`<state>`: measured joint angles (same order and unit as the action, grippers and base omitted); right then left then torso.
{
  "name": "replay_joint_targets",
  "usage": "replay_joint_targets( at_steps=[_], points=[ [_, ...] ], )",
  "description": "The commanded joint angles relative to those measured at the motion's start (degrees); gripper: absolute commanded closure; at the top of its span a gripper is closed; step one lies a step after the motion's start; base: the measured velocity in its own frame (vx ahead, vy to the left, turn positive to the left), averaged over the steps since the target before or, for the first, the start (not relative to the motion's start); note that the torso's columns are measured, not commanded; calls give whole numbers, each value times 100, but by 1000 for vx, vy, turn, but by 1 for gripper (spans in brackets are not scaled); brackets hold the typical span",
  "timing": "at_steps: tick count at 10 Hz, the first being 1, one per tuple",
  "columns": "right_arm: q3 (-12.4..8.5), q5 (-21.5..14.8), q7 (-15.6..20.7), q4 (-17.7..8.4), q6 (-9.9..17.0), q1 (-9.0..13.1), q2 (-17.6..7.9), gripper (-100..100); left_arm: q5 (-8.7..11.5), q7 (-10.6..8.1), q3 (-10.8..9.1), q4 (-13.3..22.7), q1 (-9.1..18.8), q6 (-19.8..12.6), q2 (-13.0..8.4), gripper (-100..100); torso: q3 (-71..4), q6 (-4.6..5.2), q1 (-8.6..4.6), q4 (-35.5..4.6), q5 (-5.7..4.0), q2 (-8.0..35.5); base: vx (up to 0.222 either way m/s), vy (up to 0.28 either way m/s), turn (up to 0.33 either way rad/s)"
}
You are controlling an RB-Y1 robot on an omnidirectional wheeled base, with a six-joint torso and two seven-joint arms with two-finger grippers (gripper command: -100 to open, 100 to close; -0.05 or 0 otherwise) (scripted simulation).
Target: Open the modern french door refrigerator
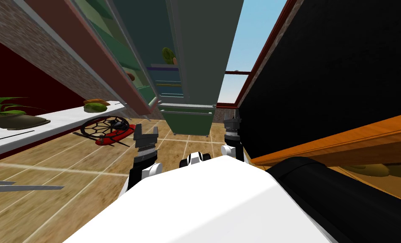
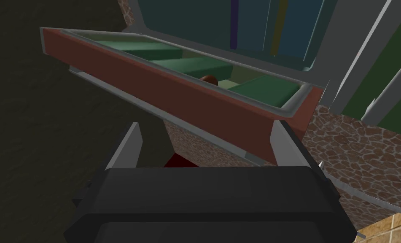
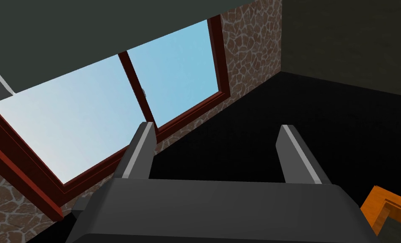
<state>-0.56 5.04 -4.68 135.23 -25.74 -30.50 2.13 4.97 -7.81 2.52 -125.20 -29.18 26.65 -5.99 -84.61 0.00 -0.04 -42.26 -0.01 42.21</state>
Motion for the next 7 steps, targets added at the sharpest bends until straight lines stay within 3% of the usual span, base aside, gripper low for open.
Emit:
replay_joint_targets(
  at_steps=[1, 7],
  points=[
    [0, 0, 0, 0, 0, 0, 0, 0, 13, 19, 139, 349, 138, 204, -170, -100, 1, 0, 4, -1, 1, 2, 102, -25, 34],
    [0, 0, 0, 0, 0, 0, 0, 0, 33, 74, 512, 1280, 490, 767, -339, -100, 7, 0, 13, -4, 4, 13, 107, -50, 40]
  ],
)
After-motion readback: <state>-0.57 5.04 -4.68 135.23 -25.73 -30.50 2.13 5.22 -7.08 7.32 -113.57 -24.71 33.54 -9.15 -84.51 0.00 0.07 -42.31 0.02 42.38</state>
